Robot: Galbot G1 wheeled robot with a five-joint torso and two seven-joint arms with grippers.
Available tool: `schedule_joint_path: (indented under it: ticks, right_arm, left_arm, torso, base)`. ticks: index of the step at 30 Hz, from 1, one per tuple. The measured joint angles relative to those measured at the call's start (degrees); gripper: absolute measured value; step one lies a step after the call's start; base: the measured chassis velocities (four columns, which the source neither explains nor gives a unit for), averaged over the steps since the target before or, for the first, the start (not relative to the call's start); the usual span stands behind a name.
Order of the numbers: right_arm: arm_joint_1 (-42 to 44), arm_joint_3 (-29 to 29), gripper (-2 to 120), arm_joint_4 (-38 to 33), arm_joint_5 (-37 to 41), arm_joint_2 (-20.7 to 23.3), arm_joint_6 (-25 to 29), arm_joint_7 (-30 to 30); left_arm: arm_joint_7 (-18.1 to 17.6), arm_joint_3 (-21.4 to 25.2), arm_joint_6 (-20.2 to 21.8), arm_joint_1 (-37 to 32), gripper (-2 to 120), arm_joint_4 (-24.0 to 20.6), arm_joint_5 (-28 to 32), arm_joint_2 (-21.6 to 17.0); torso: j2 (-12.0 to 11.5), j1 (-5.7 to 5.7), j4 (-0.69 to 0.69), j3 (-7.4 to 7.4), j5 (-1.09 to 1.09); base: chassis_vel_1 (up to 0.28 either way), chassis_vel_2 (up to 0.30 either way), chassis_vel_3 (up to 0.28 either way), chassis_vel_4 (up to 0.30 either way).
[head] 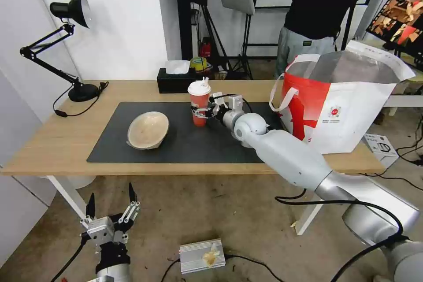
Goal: Pick up the trash from the table and place it into the takeout bag.
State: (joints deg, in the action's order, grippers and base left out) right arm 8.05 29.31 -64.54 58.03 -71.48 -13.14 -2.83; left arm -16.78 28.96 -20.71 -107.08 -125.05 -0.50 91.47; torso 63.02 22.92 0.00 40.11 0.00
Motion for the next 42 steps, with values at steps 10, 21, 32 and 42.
schedule_joint_path:
  ticks: [10, 21, 32, 42]
  right_arm:
    - [-0.4, -0.3, 100, 3.1, -0.5, -1.9, 0.0, 1.7]
    - [-1.3, -0.4, 100, 7.2, -0.2, -3.1, 0.4, 5.4]
    - [-1.1, -1.2, 92, 12.6, -0.2, -6.3, 3.0, 9.4]
    - [0.0, -2.1, 54, 11.1, 0.0, -5.1, 3.7, 10.6]
  left_arm:
    - [0.0, 0.4, -0.3, 0.0, 100, 0.5, 0.2, 0.0]
    - [0.0, 0.5, -0.3, 0.0, 100, 0.8, 0.4, 0.0]
    - [0.0, 0.5, -0.5, 0.0, 100, 1.6, 0.4, 0.0]
    - [0.0, 0.5, -0.6, 0.2, 100, 2.2, 0.4, 0.0]
  torso:
    - [0.0, 0.0, 0.0, 0.0, 0.0]
    - [0.0, 0.0, 0.0, 0.0, 0.0]
    - [0.0, 0.0, 0.0, 0.0, 0.0]
    - [0.0, 0.0, 0.0, 0.0, 0.01]
  base:
    - [0.0, 0.0, 0.0, 0.0]
    - [0.0, 0.0, 0.0, 0.0]
    - [0.0, 0.0, 0.0, 0.0]
    - [0.0, 0.0, 0.0, 0.0]
